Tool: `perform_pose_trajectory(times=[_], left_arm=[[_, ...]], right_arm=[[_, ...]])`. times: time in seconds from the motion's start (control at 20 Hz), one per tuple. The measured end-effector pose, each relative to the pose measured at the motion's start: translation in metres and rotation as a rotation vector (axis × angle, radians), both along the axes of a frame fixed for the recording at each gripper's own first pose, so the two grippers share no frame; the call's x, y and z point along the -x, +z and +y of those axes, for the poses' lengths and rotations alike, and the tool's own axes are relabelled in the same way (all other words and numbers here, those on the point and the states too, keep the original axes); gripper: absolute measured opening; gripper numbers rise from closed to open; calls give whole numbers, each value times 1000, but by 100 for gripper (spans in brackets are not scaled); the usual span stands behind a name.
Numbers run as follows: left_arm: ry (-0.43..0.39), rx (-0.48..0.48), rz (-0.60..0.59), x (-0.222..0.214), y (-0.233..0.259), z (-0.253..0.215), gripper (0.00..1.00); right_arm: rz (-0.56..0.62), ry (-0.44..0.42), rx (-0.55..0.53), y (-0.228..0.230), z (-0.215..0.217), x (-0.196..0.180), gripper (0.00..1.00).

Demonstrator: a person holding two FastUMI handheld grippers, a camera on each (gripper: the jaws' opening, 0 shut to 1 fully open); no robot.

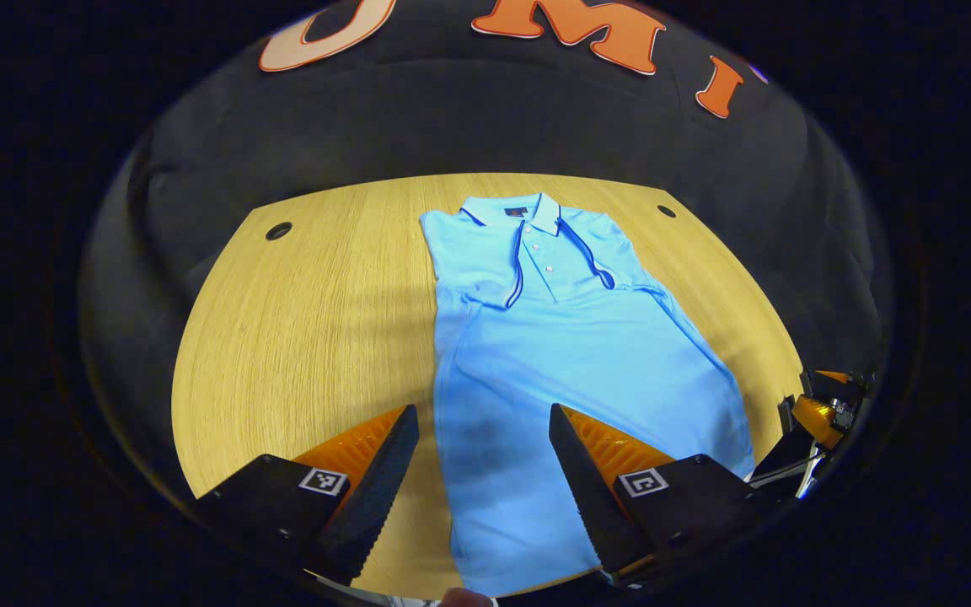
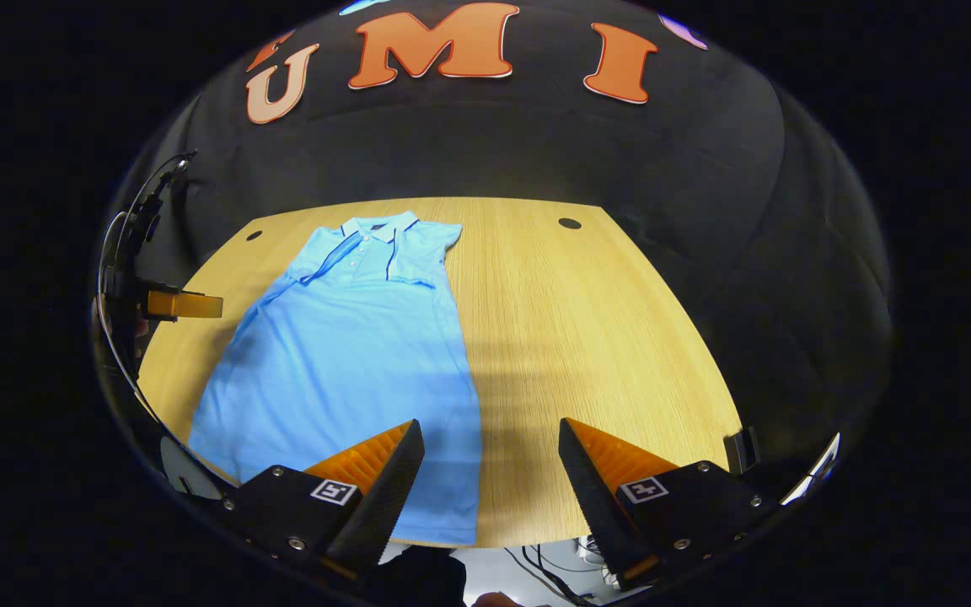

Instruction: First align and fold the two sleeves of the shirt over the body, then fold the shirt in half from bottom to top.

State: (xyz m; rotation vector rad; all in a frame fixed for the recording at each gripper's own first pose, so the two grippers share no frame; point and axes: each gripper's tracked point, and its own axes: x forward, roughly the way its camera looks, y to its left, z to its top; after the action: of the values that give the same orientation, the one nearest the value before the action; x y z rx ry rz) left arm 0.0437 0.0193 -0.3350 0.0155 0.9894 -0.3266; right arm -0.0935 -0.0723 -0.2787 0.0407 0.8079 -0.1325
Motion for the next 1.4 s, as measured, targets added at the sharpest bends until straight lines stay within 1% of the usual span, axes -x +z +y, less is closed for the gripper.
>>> perform_pose_trajectory(times=[0.15, 0.35, 0.55, 0.6, 0.7, 0.95, 1.0, 1.1, 1.15, 1.2, 1.25, 1.3, 1.4], left_arm=[[33, -33, -10, 44, -9, 7, 100], [55, -68, -2, 100, -26, 15, 100], [73, -56, 1, 138, -39, 21, 100], [75, -77, -8, 145, -41, 26, 100], [84, -113, -26, 151, -47, 36, 100], [128, -97, -40, 161, -61, 44, 100], [126, -89, -38, 165, -66, 44, 100], [114, -105, -38, 171, -76, 47, 100], [103, -117, -32, 176, -82, 48, 100], [106, -104, -74, 170, -79, 46, 100], [102, -91, -67, 170, -83, 44, 100], [102, -65, -87, 175, -79, 47, 100], [75, -62, -113, 177, -79, 47, 100]], right_arm=[[33, 40, -18, -20, 4, 19, 97], [71, 99, -30, -42, 13, 38, 97], [100, 133, -44, -61, 28, 49, 97], [99, 135, -44, -64, 30, 48, 98], [102, 136, -50, -69, 34, 50, 97], [124, 152, -50, -85, 43, 59, 97], [132, 156, -46, -89, 45, 60, 97], [150, 150, -42, -96, 45, 66, 97], [142, 144, -62, -95, 47, 66, 97], [144, 133, -72, -97, 47, 66, 96], [137, 127, -71, -96, 46, 66, 95], [135, 122, -71, -97, 45, 67, 94], [120, 116, -71, -97, 45, 67, 94]])
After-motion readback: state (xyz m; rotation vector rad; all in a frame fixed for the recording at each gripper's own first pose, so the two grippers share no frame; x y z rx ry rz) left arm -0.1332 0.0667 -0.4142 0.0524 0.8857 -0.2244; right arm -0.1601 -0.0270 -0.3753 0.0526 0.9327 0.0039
